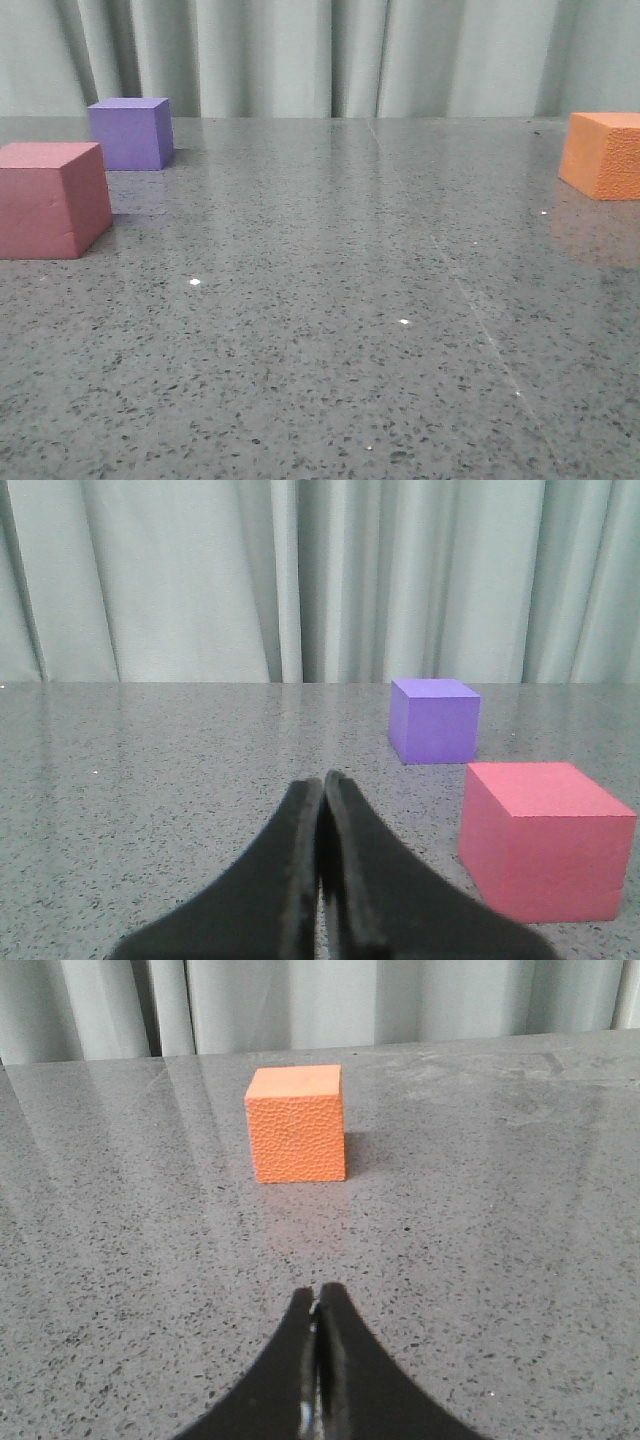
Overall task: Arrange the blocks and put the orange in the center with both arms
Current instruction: 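Move the right gripper above the orange cube and open it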
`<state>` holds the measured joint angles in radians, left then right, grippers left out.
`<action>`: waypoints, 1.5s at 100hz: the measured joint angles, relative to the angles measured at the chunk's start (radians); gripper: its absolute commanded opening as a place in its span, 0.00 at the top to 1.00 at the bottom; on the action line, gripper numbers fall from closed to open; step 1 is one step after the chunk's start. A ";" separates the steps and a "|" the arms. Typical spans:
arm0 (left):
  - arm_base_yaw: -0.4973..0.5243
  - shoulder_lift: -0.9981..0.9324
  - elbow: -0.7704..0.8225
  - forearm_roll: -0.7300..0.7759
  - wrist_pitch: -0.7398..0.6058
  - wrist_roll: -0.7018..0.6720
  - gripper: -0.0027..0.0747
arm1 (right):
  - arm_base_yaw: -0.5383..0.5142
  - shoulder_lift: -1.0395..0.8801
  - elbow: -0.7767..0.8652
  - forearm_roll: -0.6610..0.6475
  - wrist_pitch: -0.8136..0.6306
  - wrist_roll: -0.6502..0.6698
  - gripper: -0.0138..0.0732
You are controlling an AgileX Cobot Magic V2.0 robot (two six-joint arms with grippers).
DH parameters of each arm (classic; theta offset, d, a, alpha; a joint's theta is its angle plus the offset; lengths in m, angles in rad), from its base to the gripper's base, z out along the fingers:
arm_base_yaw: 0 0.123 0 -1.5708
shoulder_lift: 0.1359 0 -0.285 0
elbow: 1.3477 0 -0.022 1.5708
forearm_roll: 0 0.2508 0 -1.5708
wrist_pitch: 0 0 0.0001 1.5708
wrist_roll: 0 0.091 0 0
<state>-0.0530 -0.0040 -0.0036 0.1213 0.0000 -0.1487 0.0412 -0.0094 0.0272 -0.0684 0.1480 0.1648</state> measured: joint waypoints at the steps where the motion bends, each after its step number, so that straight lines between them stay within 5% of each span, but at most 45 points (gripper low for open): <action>1: 0.000 0.000 0.000 0.000 0.000 0.000 0.99 | 0.000 0.000 0.000 0.000 0.000 0.000 0.91; 73: 0.000 0.000 0.000 0.000 0.000 0.000 0.99 | 0.000 0.000 0.000 0.000 -0.003 0.000 0.91; 98: 0.000 0.000 0.000 0.000 0.000 0.000 0.99 | 0.000 0.000 -0.013 0.000 -0.134 0.015 0.91; 119: 0.000 0.000 0.000 0.000 0.000 0.000 0.99 | 0.000 0.048 -0.240 0.000 0.101 0.038 0.91; 150: 0.000 0.000 0.000 0.000 0.000 0.000 0.99 | 0.000 0.429 -0.648 0.000 0.428 0.041 0.91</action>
<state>-0.0530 -0.0040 -0.0036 0.1213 0.0000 -0.1487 0.0412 0.4195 -0.6213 -0.0684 0.5759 0.2053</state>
